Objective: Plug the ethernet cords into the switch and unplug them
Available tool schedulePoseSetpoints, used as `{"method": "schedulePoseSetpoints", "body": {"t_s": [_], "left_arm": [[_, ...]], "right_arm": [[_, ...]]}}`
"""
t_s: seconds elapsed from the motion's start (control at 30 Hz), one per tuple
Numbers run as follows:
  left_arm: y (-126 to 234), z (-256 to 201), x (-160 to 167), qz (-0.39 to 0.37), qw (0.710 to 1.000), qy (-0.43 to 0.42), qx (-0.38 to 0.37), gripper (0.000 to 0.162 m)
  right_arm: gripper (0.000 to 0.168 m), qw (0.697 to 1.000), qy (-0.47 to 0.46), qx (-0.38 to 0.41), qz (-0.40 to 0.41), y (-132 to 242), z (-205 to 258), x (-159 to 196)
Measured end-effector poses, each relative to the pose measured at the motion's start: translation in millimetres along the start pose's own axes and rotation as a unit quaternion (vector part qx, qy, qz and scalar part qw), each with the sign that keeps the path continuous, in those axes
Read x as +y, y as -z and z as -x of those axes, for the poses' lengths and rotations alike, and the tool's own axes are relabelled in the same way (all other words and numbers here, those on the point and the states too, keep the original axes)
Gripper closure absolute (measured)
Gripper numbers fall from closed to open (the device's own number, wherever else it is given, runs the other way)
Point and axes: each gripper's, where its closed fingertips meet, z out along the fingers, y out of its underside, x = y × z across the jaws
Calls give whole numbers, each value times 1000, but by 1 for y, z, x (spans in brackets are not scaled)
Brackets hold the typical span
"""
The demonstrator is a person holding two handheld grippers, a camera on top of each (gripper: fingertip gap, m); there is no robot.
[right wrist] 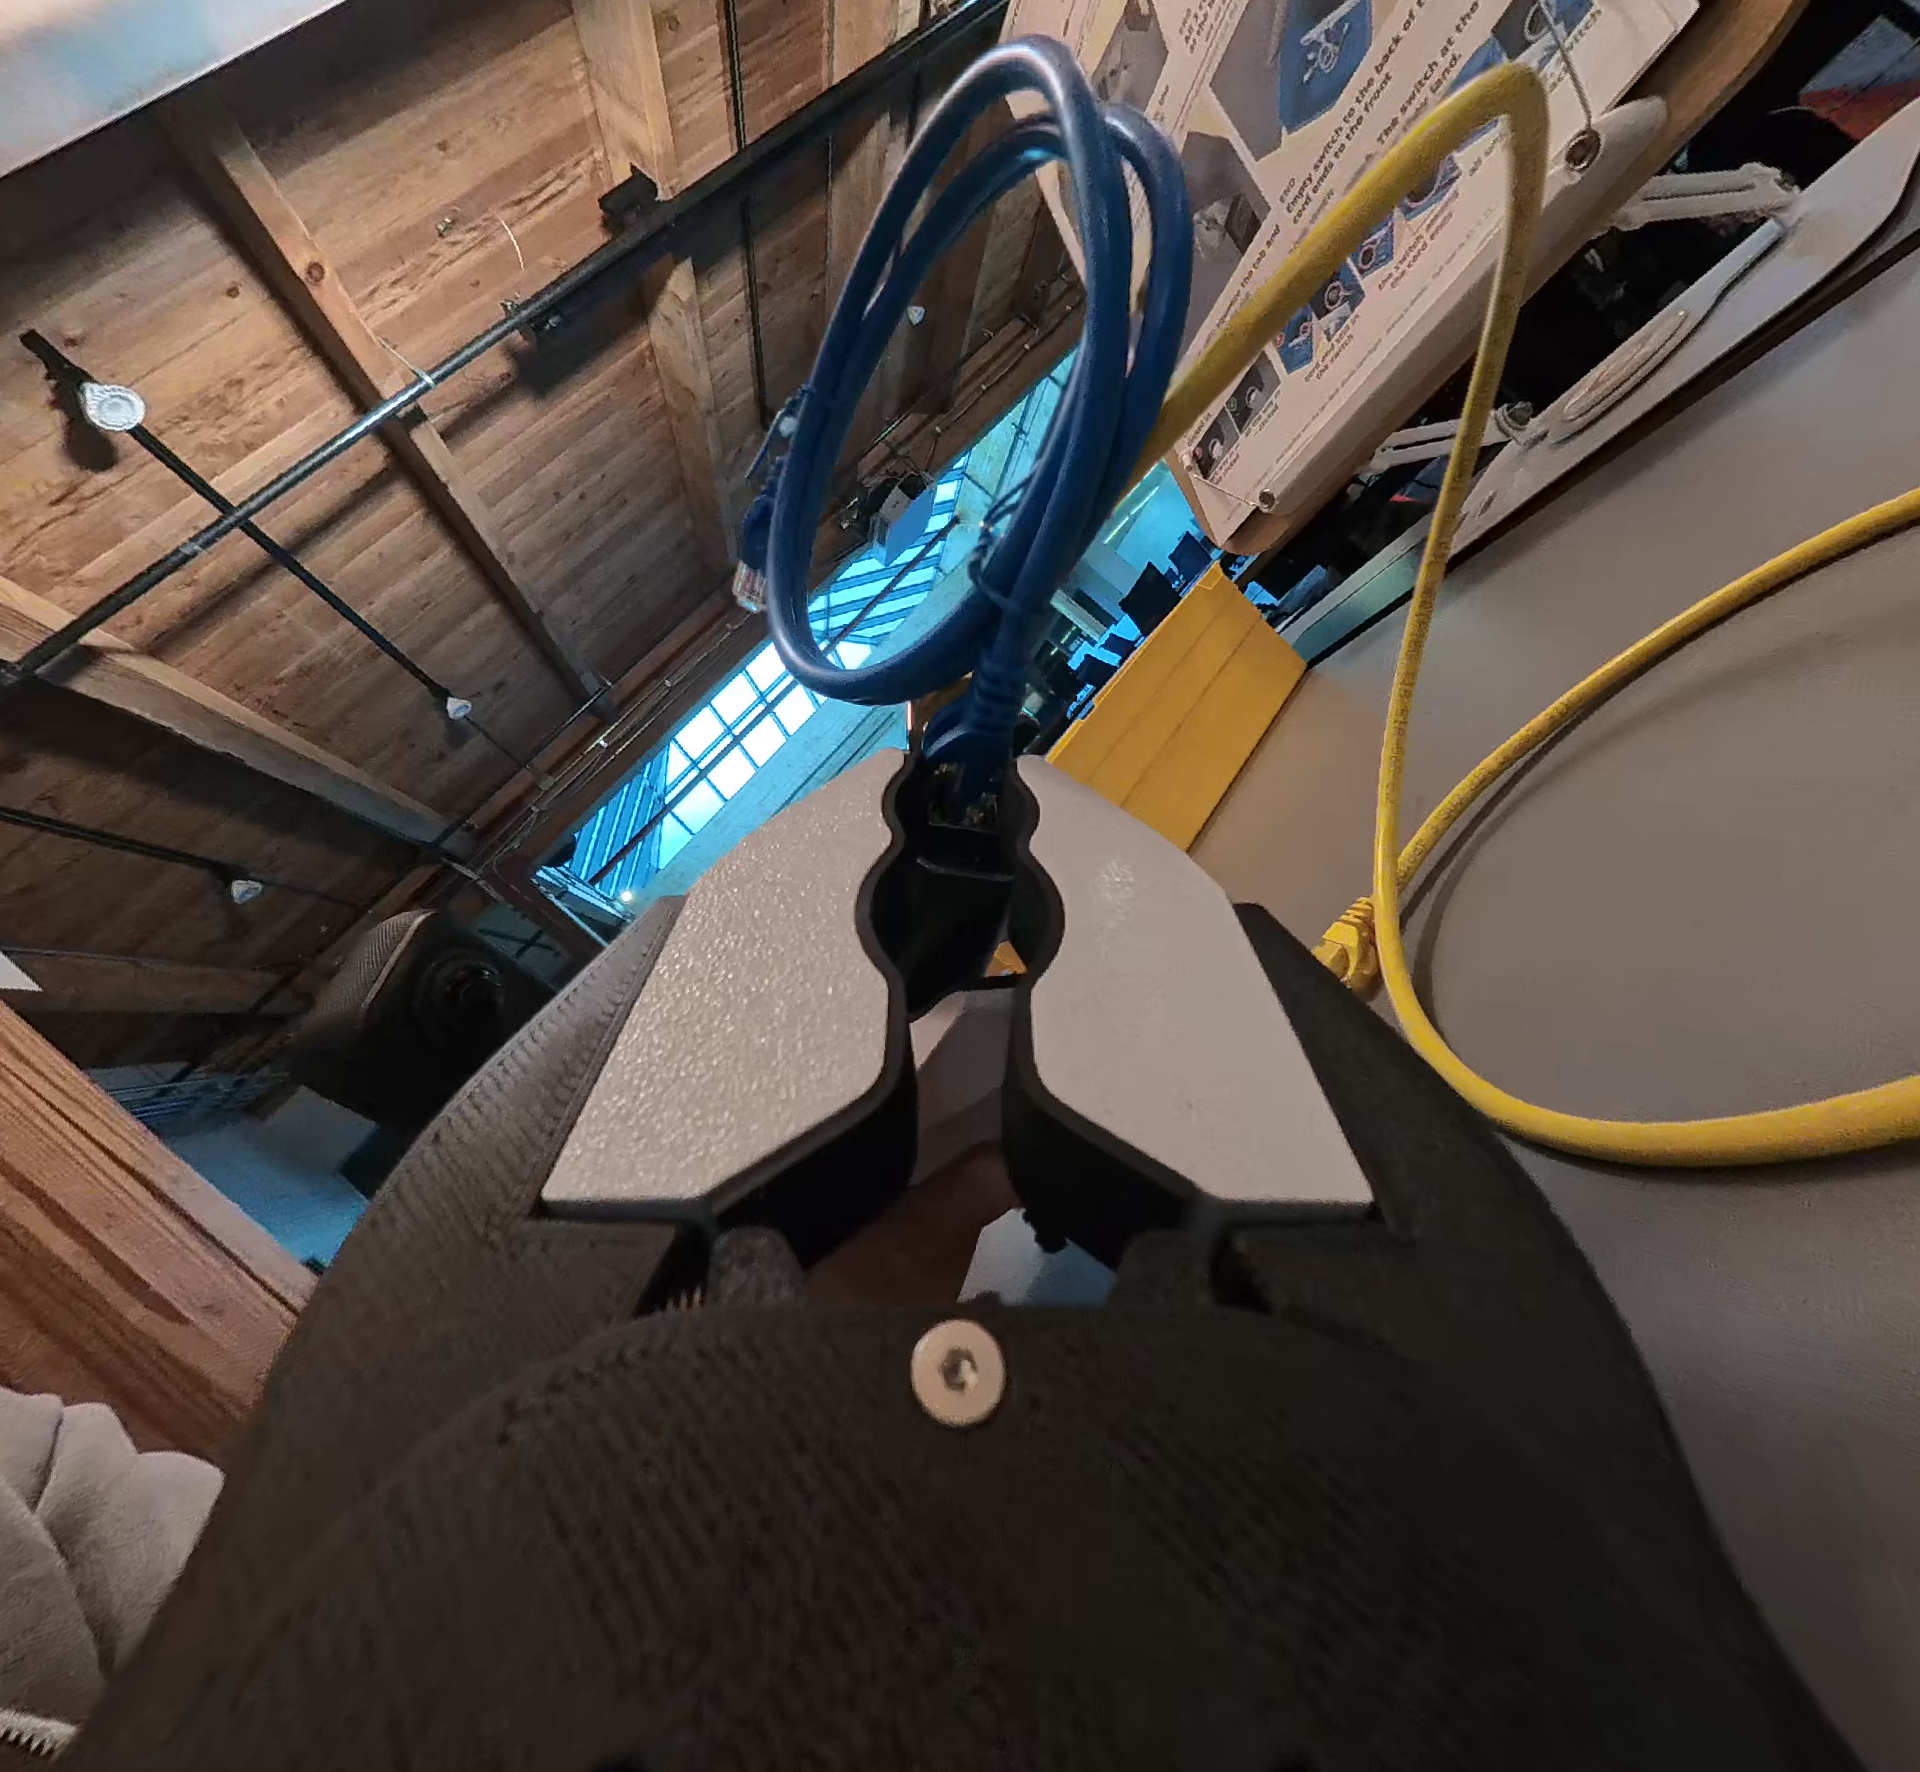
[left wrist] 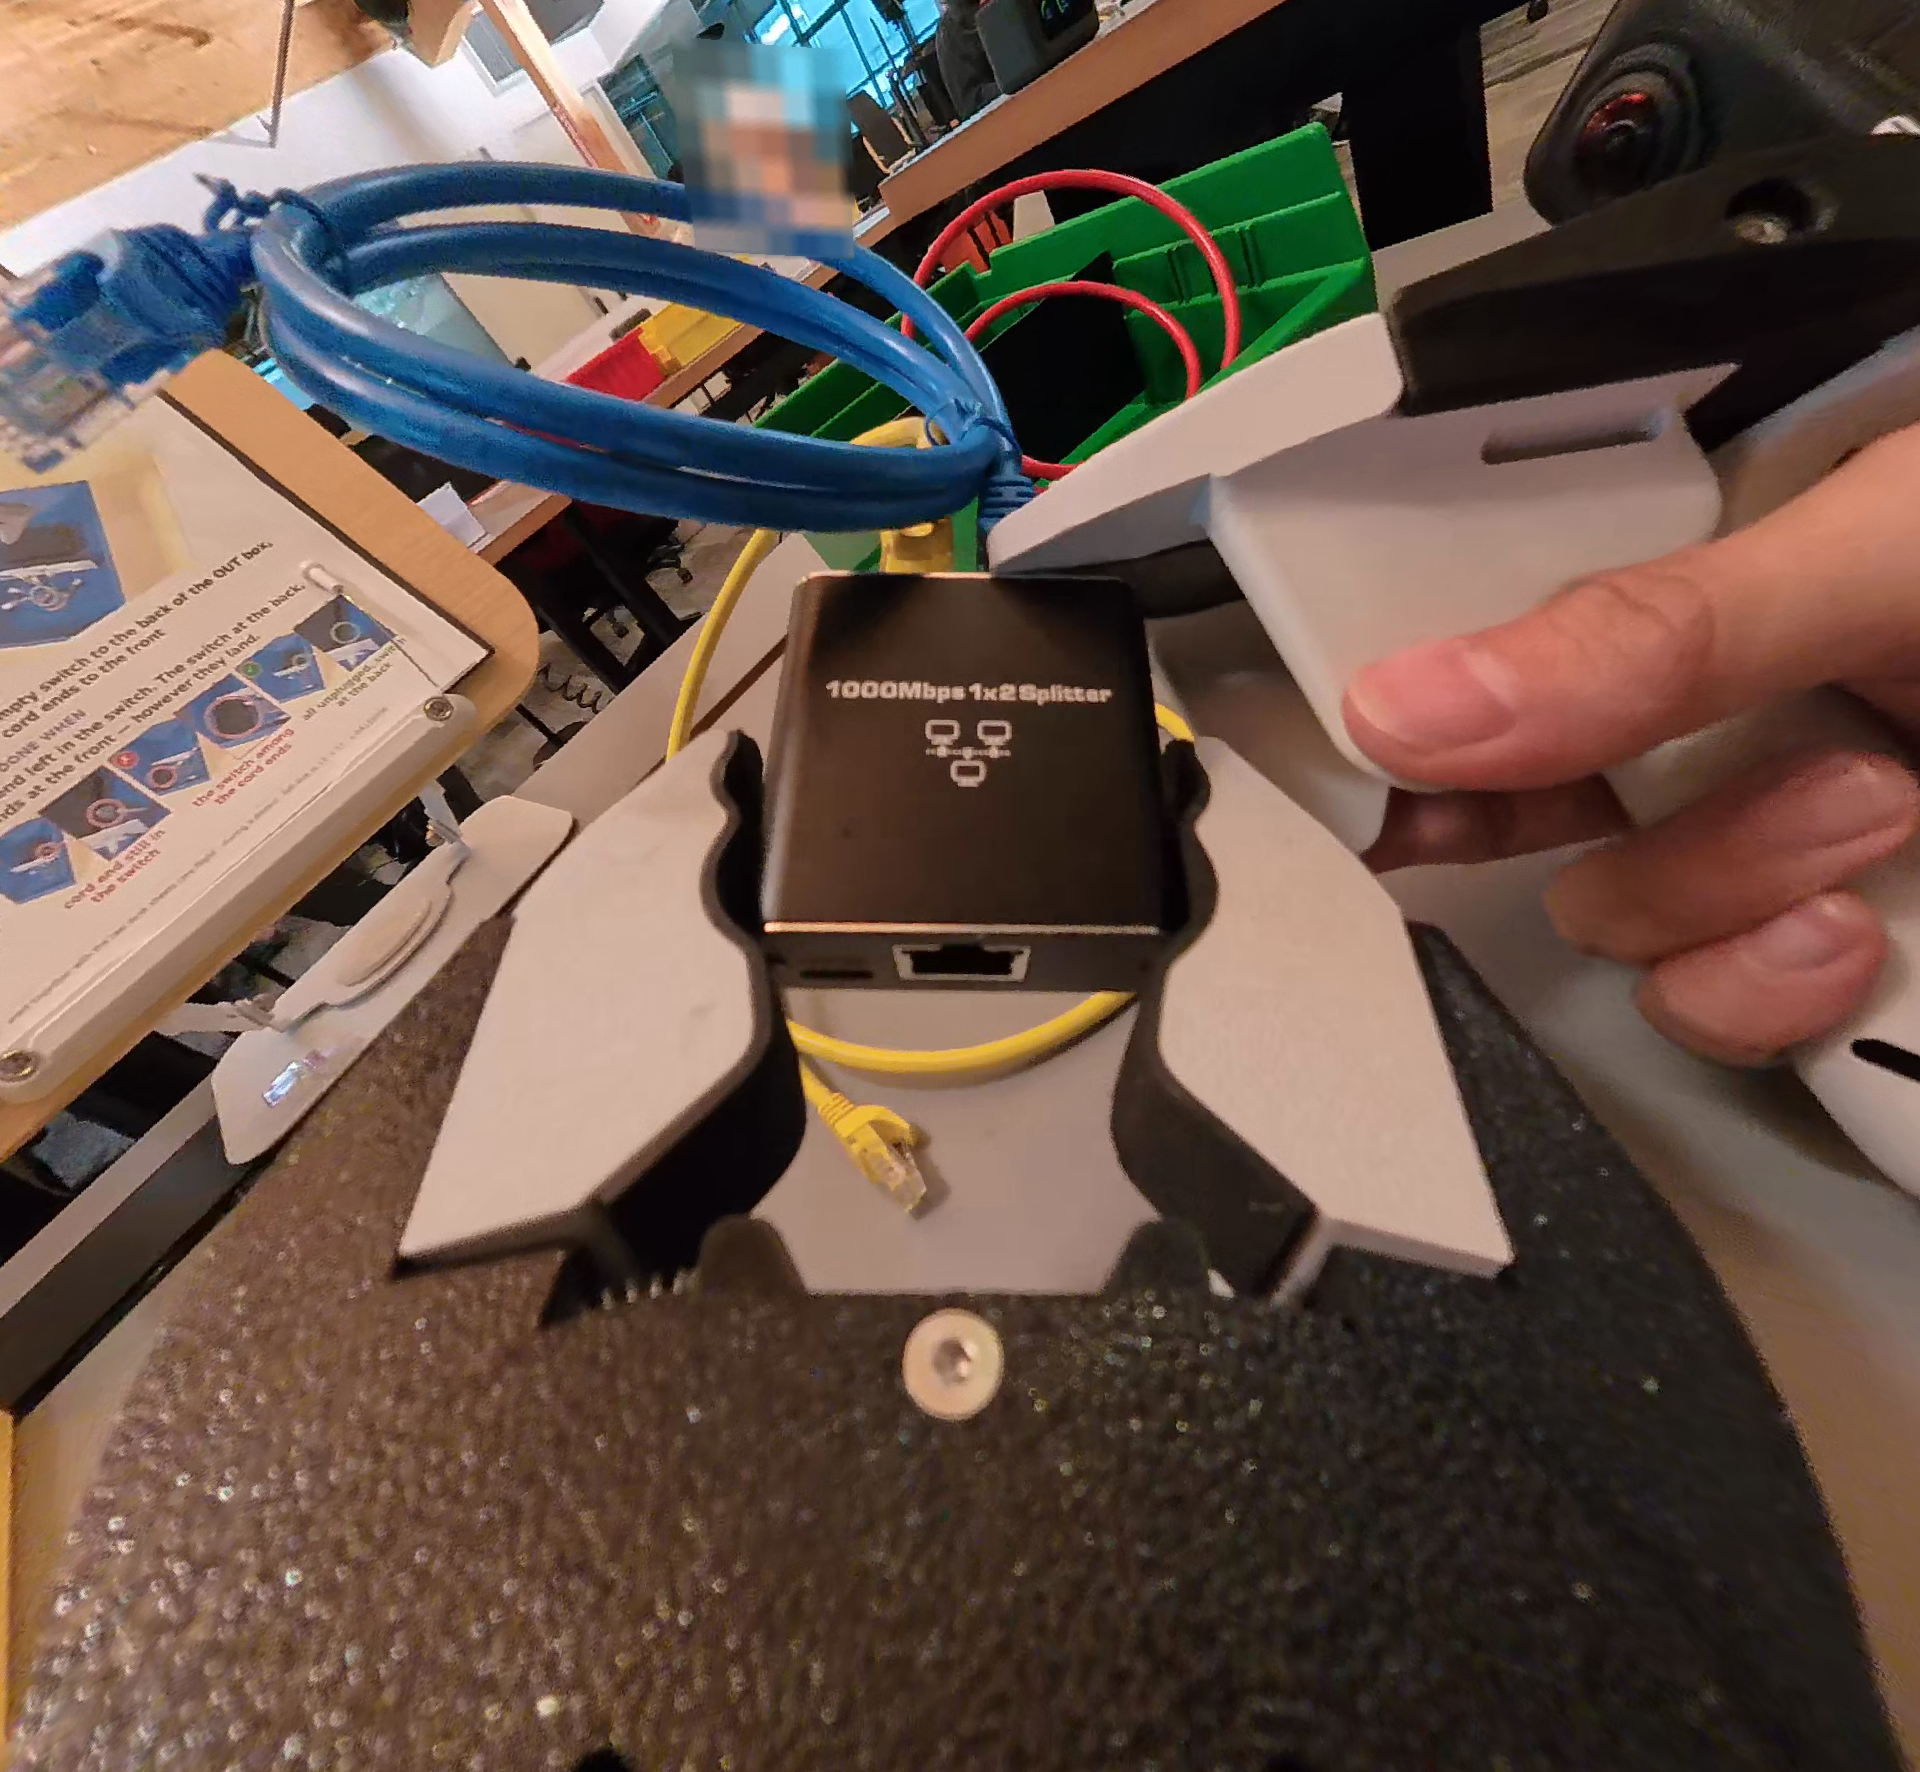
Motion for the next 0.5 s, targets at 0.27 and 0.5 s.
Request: {"method": "schedulePoseSetpoints", "body": {"t_s": [0.27, 0.5], "left_arm": [[0, 1, -1, -7, 1000, 5, -8, 88], [1, 4, 1, -18, 1000, 8, -11, 88]], "right_arm": [[154, 1000, 17, 0, 2, -1, 1, -1], [154, 1000, 30, 1, -2, -4, -1, 3]]}}
